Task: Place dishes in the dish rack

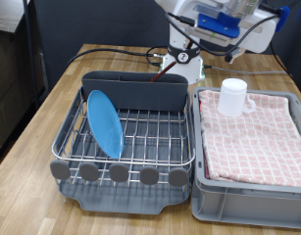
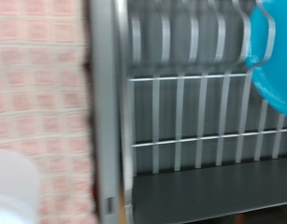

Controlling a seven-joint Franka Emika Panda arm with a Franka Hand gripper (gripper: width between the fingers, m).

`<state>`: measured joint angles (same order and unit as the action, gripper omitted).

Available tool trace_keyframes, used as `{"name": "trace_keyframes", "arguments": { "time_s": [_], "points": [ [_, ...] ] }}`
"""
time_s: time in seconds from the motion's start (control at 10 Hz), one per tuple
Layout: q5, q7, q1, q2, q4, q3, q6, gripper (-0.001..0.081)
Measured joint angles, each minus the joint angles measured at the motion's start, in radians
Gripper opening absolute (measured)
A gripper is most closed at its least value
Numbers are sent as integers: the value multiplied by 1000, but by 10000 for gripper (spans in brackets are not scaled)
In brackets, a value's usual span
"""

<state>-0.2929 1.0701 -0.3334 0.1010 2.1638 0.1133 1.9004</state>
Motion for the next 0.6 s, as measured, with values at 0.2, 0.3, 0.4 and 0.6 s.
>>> {"name": "trace_keyframes", "arguments": {
  "time_s": [0.2, 0.3, 0.4, 0.6],
  "points": [
    [69, 28, -23, 27, 5, -35, 12, 803],
    [91, 55, -32, 38, 16, -52, 31, 803],
    [97, 90, -39, 46, 27, -71, 41, 803],
    [98, 160, -53, 57, 37, -113, 41, 803]
  ]
}}
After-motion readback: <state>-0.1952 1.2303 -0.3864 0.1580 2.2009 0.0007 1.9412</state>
